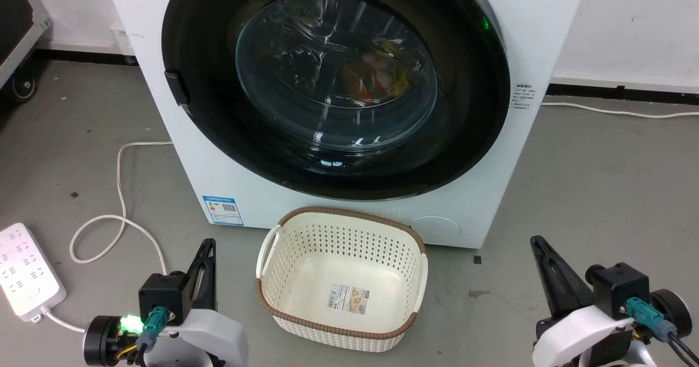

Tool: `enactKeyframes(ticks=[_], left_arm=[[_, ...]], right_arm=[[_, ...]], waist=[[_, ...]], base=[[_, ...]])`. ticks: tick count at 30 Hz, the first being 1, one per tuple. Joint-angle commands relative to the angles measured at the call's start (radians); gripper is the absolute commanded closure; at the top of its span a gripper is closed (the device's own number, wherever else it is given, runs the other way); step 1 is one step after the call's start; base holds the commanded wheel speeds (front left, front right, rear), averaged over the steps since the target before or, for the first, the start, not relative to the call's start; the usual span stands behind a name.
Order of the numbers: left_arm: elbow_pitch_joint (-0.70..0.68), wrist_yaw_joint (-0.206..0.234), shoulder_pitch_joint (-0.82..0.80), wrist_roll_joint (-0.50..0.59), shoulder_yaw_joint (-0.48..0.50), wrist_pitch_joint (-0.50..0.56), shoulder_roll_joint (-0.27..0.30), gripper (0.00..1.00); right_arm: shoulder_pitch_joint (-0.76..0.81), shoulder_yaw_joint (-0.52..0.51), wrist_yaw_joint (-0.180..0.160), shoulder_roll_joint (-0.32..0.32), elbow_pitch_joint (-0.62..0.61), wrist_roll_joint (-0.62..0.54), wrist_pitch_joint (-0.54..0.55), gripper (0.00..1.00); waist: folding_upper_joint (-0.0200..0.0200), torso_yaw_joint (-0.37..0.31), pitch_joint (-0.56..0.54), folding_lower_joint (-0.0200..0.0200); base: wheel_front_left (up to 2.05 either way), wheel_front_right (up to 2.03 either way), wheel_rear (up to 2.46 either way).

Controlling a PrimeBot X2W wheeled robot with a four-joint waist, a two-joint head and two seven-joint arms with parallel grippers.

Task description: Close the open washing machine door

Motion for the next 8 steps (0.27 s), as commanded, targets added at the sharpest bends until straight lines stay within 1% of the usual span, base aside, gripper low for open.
enactKeyframes(ticks=[1, 8], left_arm=[[-0.007, 0.003, 0.016, 0.009, -0.001, 0.001, -0.002, 1.0], [-0.007, 0.003, 0.016, 0.009, -0.001, 0.001, -0.002, 1.0]], right_arm=[[0.019, 0.002, -0.001, -0.001, -0.009, -0.008, 0.001, 1.0], [0.019, 0.002, -0.001, -0.001, -0.009, -0.008, 0.001, 1.0]], waist=[[0.0, 0.0, 0.0, 0.0], [0.0, 0.0, 0.0, 0.0]], base=[[0.0, 0.0, 0.0], [0.0, 0.0, 0.0]])
